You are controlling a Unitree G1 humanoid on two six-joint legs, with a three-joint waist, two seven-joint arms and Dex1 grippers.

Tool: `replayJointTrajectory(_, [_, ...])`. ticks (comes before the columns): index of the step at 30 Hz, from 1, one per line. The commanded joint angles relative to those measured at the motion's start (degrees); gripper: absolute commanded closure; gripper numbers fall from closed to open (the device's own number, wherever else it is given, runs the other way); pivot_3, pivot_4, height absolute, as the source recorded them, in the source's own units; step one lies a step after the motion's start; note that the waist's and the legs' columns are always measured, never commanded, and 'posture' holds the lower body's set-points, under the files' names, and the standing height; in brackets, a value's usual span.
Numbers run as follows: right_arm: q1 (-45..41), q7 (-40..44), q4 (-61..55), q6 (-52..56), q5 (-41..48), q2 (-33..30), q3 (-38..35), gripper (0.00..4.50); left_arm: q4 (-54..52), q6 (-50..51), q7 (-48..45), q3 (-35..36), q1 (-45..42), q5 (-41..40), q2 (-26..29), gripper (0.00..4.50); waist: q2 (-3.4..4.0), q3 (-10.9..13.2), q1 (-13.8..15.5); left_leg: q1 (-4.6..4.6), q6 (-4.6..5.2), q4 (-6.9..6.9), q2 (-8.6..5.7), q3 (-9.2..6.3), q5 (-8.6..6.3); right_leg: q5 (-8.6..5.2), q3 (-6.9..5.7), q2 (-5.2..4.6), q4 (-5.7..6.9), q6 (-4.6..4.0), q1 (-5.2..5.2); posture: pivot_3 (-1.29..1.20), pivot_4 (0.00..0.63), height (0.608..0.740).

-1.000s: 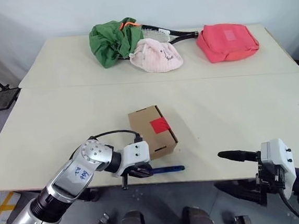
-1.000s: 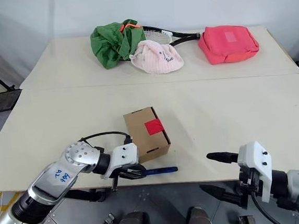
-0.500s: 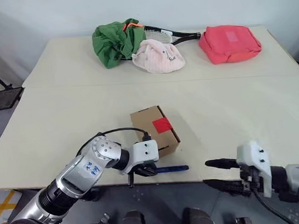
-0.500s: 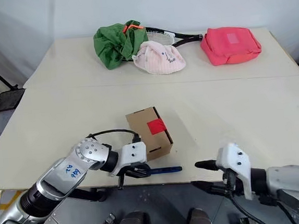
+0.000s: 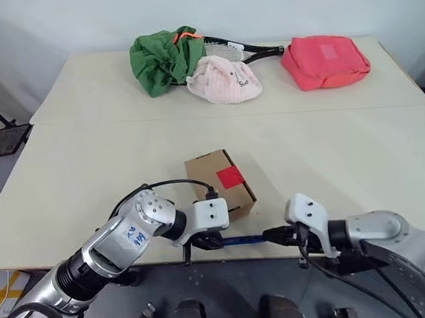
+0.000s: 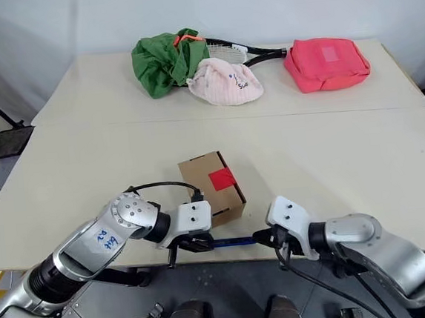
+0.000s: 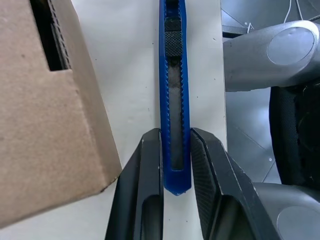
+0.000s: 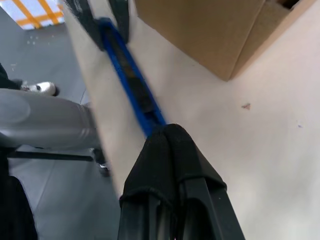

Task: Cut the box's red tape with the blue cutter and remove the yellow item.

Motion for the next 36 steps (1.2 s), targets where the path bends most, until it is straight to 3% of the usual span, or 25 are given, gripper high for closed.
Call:
replayJointTrajectory(1, [-0.9, 0.1, 0.3, -0.3, -1.7, 1.6, 2.3, 4.46, 0.0, 1.4, 0.6, -1.4, -0.4, -0.1, -0.1, 4.04, 0.00, 0.0, 0.0, 0.00, 0.00, 0.00, 0.00, 0.00, 0.00, 0.00, 0.01, 0.00, -0.01, 0.00, 0.01, 0.00, 0.150, 0.740])
replayJointTrajectory(23, [-4.8, 1.2, 1.9, -0.3, -6.7, 10.9, 9.6, 4.46, -2.0, 3.4, 1.1, -2.0, -0.4, -0.6, 0.2, 4.04, 0.00, -0.1, -0.7, 0.03, -0.01, 0.00, 0.00, 0.00, 0.00, 0.00, 0.01, 0.00, 0.00, 0.01, 0.02, 0.00, 0.150, 0.740])
replayJointTrajectory(30, [-4.2, 2.4, 1.6, -0.6, -6.3, 9.8, 8.1, 4.46, -2.0, 2.6, 1.0, -1.9, -0.3, -0.4, 0.6, 4.04, 0.00, -0.1, -0.6, 0.03, -0.01, -0.01, 0.00, 0.00, -0.01, 0.00, 0.01, 0.00, 0.01, 0.01, 0.01, 0.00, 0.150, 0.740])
replayJointTrajectory(34, [-0.9, 3.9, -2.2, 0.0, 0.5, 8.5, -1.8, 4.46, -2.3, -2.7, 0.0, 0.1, 1.1, -0.8, 1.3, 4.04, -0.01, -0.1, -0.2, -0.01, -0.01, -0.01, 0.00, 0.00, -0.01, 0.01, 0.01, 0.00, -0.02, 0.01, 0.01, 0.00, 0.150, 0.740])
replayJointTrajectory(36, [1.5, 4.6, -5.5, 6.9, 12.8, 6.4, -13.1, 4.30, -2.6, -10.4, -1.7, 3.4, 3.1, -2.0, 2.3, 4.04, 0.00, -0.1, -0.1, -0.07, -0.01, -0.01, 0.00, 0.01, -0.02, 0.01, 0.00, 0.00, -0.05, 0.02, -0.04, 0.00, 0.150, 0.740])
